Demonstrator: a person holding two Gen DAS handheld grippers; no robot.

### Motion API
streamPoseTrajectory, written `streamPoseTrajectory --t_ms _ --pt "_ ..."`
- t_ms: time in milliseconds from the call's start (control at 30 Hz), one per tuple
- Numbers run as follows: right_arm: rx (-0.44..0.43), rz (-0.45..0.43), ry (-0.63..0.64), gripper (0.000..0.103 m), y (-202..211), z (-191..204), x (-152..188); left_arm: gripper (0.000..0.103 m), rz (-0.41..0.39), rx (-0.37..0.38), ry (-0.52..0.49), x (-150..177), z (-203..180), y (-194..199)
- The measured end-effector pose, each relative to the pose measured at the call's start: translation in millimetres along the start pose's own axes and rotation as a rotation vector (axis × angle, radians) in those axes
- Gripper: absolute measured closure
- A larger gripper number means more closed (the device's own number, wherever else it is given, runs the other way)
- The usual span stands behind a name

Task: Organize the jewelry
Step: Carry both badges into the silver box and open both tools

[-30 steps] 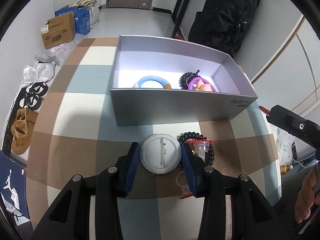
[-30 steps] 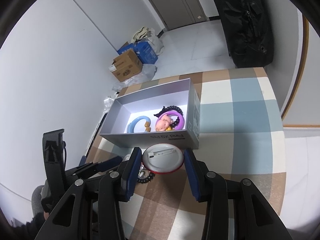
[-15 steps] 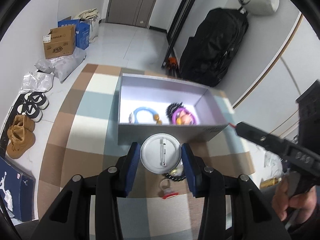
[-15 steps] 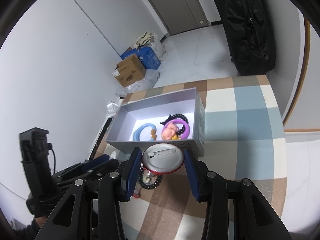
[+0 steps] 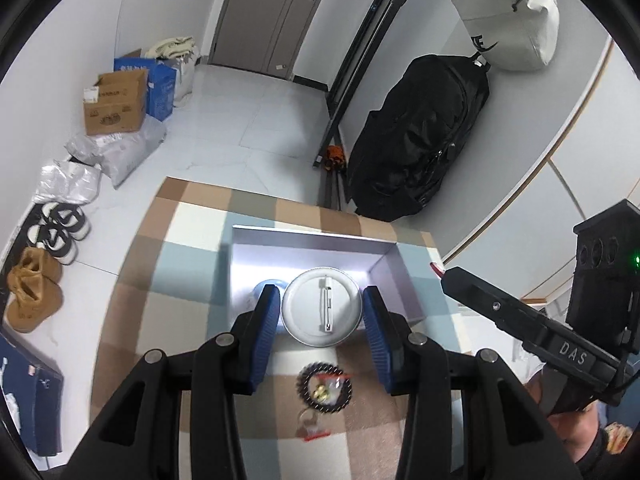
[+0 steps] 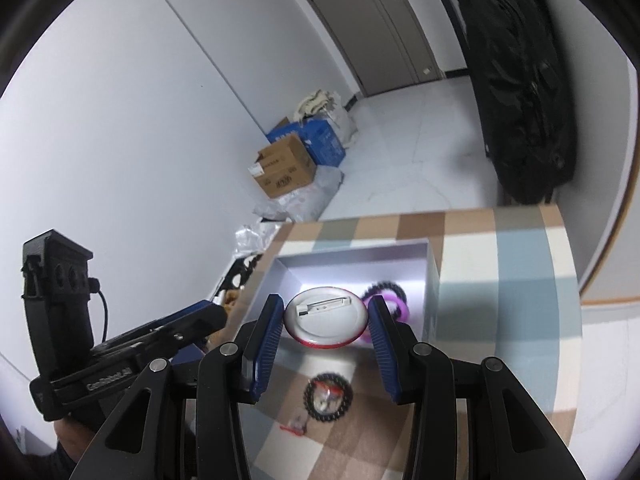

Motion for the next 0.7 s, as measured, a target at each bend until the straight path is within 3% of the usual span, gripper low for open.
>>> streamPoseTrajectory --t_ms 700 --pt "-0.069 0.022 -0.008 0.061 -51.2 -15.1 -26.2 0.066 0.073 0.026 0.056 -17.7 18.2 -47.2"
Point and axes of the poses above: each gripper's, at about its wrist camera, not at the fingertips, and y roughly against the way its jaws point, z to its left, x to its underside, the point moved 8 cm from there along -y, roughly the way its jaws point, and after that the axes turned 10 degrees about x, right-handed, at the moved point
